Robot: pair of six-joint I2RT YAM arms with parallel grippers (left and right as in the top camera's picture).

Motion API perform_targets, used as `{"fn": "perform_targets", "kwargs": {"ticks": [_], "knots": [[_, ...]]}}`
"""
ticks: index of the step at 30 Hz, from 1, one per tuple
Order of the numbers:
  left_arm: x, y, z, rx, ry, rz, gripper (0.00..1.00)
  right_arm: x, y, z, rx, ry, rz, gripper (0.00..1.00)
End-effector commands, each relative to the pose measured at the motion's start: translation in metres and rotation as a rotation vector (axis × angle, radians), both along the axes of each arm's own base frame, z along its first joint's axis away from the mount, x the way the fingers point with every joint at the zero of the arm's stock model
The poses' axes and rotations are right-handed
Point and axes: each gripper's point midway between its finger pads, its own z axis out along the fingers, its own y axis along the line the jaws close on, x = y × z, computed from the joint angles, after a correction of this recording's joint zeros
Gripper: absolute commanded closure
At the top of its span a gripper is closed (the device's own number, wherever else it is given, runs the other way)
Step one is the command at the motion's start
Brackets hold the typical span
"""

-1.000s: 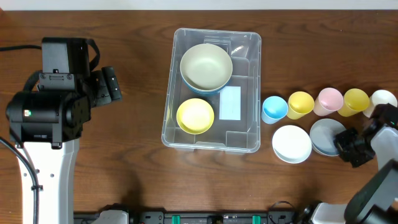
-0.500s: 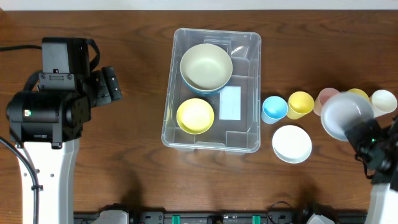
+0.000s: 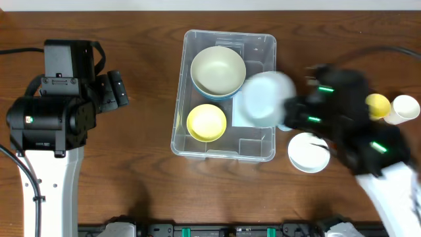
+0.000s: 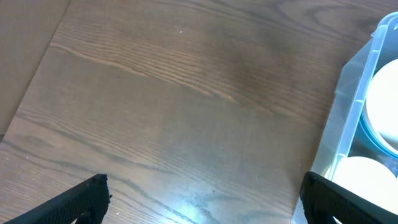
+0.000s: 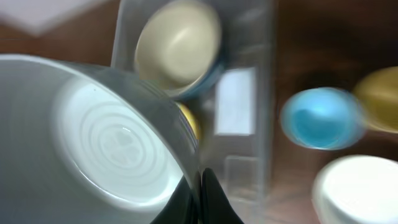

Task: Pack container
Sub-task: 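Stack the grey bowl onto the yellow bowl in the container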

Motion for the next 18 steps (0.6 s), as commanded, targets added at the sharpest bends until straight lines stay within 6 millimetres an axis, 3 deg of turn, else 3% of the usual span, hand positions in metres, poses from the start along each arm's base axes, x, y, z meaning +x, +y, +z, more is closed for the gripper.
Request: {"fn": "perform_targets", "kwargs": {"ticks": [1, 5, 9, 12, 16, 18], "knots": [[0.0, 0.002, 0.002, -0.008, -0.01, 0.018, 0.02, 0.008, 0.038, -0.043, -0.12, 0.064, 0.059, 0.99], [0.0, 0.002, 0.002, -0.008, -0.01, 0.019, 0.02, 0.014, 0.079, -0.097, -0.196, 0.145, 0.142, 0.98], [0.0, 0.002, 0.002, -0.008, -0.01, 0.018, 0.02, 0.018, 0.099, -0.135, -0.22, 0.205, 0.177, 0.98], [0.0, 0.002, 0.002, -0.008, -0.01, 0.019, 0.02, 0.025, 0.114, -0.145, -0.211, 0.181, 0.239, 0.99], [0.0, 0.002, 0.002, -0.008, -0.01, 0.019, 0.02, 0.03, 0.119, -0.147, -0.197, 0.17, 0.247, 0.98], [0.0, 0.002, 0.002, -0.008, -0.01, 0.018, 0.02, 0.031, 0.121, -0.145, -0.188, 0.163, 0.251, 0.87]]}}
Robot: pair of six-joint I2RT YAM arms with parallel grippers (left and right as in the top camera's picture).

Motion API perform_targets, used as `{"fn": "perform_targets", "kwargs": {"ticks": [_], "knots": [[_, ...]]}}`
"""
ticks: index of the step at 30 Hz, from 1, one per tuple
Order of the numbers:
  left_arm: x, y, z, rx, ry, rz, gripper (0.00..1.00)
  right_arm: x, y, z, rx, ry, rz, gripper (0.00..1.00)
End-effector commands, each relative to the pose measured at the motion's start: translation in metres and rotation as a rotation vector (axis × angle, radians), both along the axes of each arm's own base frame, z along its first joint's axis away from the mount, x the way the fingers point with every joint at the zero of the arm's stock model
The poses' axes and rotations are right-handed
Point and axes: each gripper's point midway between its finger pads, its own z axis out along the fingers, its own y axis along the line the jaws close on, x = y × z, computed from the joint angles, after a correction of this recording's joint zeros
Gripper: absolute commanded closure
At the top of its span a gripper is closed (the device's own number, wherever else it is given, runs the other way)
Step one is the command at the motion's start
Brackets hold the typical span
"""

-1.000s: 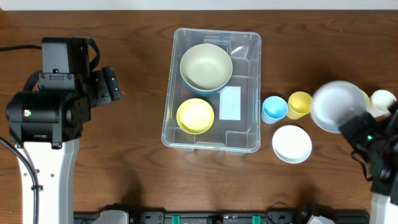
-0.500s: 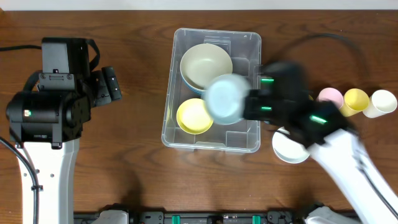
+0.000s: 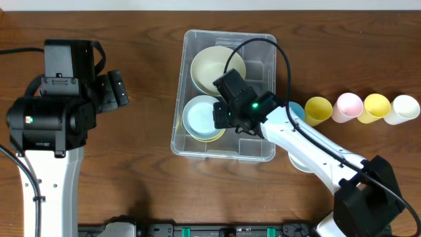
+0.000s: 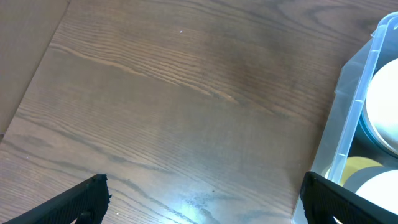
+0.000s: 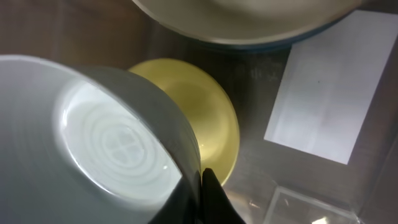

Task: Pack container
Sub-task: 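Stack the grey bowl onto the yellow bowl in the container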

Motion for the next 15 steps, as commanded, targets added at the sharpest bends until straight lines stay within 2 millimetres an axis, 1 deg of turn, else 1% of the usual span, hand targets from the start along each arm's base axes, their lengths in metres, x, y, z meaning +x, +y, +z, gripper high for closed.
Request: {"fn": "perform_targets", "kwargs": {"ticks": [1, 2, 3, 5, 8, 9, 11, 12, 13, 15], "knots": [[0.0, 0.002, 0.002, -0.008, -0.01, 0.018, 0.02, 0.0, 0.007, 0.005, 0.017, -0.019, 0.032, 0.78], [0.0, 0.002, 0.002, -0.008, -0.01, 0.018, 0.02, 0.001, 0.008, 0.006, 0.02, -0.021, 0.032, 0.72], [0.0, 0.002, 0.002, -0.008, -0.01, 0.018, 0.02, 0.001, 0.009, 0.008, 0.026, -0.022, 0.036, 0.69], [0.0, 0.001, 0.002, -0.009, -0.01, 0.018, 0.02, 0.0, 0.011, 0.018, 0.043, -0.035, 0.058, 0.67], [0.0, 0.001, 0.002, -0.008, -0.01, 0.018, 0.02, 0.003, 0.005, 0.045, 0.071, -0.078, 0.043, 0.67], [0.0, 0.001, 0.002, -0.008, -0.01, 0.018, 0.02, 0.004, 0.0, 0.058, 0.086, -0.099, 0.031, 0.67], [0.0, 0.002, 0.002, -0.008, -0.01, 0.018, 0.02, 0.007, -0.017, 0.082, 0.105, -0.144, -0.007, 0.62], [0.0, 0.002, 0.002, -0.009, -0.01, 0.018, 0.02, 0.008, -0.03, 0.096, 0.113, -0.174, -0.036, 0.59], [0.0, 0.002, 0.002, -0.008, -0.01, 0.018, 0.02, 0.009, -0.046, 0.11, 0.117, -0.2, -0.071, 0.54], [0.0, 0.002, 0.002, -0.008, -0.01, 0.018, 0.02, 0.009, -0.082, 0.135, 0.116, -0.247, -0.155, 0.5]]}}
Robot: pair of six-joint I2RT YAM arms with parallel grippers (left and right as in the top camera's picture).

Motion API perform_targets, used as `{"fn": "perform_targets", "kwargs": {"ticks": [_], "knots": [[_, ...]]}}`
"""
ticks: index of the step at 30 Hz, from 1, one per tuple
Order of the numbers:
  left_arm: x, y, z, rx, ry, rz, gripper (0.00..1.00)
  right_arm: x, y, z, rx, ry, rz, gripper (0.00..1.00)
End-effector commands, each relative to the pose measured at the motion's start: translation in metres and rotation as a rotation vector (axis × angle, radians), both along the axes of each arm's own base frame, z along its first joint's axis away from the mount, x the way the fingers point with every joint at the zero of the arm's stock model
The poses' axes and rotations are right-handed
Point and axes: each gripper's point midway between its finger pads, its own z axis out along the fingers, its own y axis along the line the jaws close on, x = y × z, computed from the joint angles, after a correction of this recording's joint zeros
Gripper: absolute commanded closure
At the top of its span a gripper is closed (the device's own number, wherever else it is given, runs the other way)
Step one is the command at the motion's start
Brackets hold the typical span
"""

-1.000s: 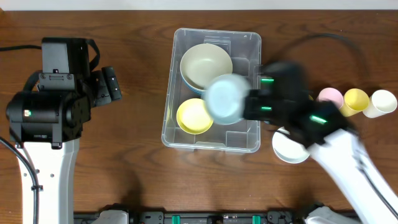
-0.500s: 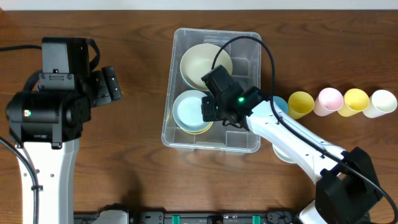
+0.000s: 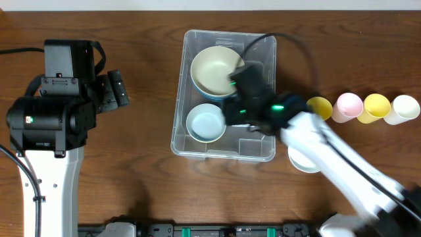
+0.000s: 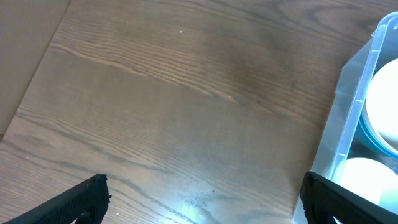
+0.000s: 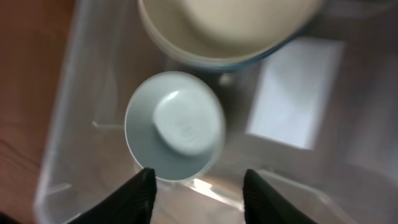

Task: Pack container
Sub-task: 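Stack the grey bowl onto the yellow bowl in the container, then move the right gripper to the white bowl and grasp it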

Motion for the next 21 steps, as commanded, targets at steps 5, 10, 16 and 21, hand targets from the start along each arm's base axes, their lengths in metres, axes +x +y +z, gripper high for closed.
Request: {"fn": "perform_targets", "kwargs": {"ticks": [5, 10, 16, 21], "knots": [[0.0, 0.002, 0.002, -0.008, -0.01, 0.019, 0.02, -0.005, -0.151, 0.097, 0.03, -0.187, -0.422, 0.43], [0.0, 0.002, 0.002, -0.008, -0.01, 0.019, 0.02, -0.045, -0.243, 0.093, -0.03, -0.105, -0.726, 0.32], [0.0, 0.001, 0.002, -0.008, -0.01, 0.018, 0.02, -0.076, -0.283, 0.041, -0.099, 0.107, -0.884, 0.26], [0.0, 0.002, 0.002, -0.008, -0.01, 0.019, 0.02, -0.084, -0.276, -0.027, -0.103, 0.262, -0.865, 0.25]]}}
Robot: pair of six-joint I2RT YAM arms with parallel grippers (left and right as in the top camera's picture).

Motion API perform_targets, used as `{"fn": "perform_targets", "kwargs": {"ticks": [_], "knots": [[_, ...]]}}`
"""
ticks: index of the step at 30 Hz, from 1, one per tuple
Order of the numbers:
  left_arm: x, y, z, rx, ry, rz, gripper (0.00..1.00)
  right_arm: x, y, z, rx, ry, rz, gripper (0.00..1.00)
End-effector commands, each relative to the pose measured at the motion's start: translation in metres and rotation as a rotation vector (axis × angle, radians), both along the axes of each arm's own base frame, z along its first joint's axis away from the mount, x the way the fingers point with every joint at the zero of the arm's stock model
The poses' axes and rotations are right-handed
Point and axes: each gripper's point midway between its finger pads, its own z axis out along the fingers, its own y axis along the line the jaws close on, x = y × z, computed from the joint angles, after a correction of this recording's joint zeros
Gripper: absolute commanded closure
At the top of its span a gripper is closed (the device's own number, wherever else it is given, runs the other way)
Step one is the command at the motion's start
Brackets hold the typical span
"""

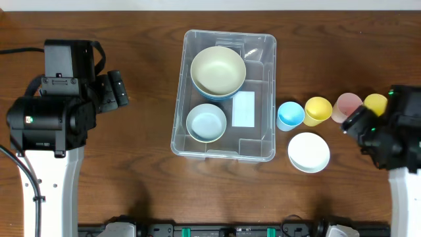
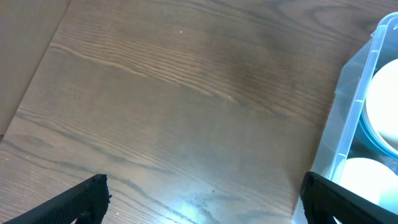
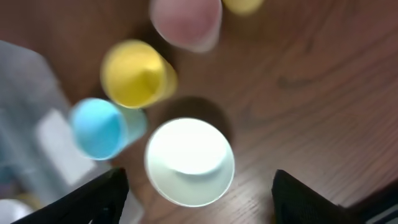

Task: Pack container
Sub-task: 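Move the right gripper to the white bowl and grasp it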

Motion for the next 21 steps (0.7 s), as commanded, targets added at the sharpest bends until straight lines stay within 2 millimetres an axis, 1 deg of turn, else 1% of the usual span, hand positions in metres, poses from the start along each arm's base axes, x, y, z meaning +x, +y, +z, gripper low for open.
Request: {"fn": "perform_targets", "kwargs": {"ticks": [1, 3, 4, 8, 11, 16, 18, 21], "knots": [[0.0, 0.001, 0.002, -0.008, -0.01, 0.018, 0.02, -0.01, 0.008, -0.046, 0.069, 0.104, 0.002, 0.25], [0.0, 0.001, 0.002, -0.008, -0.01, 0.018, 0.02, -0.015, 0.016, -0.073, 0.116, 0.142, 0.014, 0.25], [0.0, 0.001, 0.002, -0.008, -0.01, 0.018, 0.02, -0.017, 0.018, -0.083, 0.124, 0.155, 0.015, 0.25], [0.0, 0.001, 0.002, -0.009, -0.01, 0.018, 0.02, -0.03, 0.021, -0.117, 0.14, 0.201, -0.002, 0.25], [0.0, 0.001, 0.002, -0.008, -0.01, 0.018, 0.02, -0.035, 0.022, -0.135, 0.143, 0.208, -0.005, 0.23], [0.0, 0.001, 0.002, -0.009, -0.01, 0.018, 0.02, -0.035, 0.021, -0.158, 0.133, 0.179, -0.016, 0.22], [0.0, 0.001, 0.002, -0.008, -0.01, 0.018, 0.02, -0.034, 0.02, -0.167, 0.13, 0.157, -0.017, 0.27], [0.0, 0.001, 0.002, -0.008, -0.01, 0.018, 0.02, -0.035, 0.02, -0.174, 0.134, 0.15, -0.037, 0.43]]}}
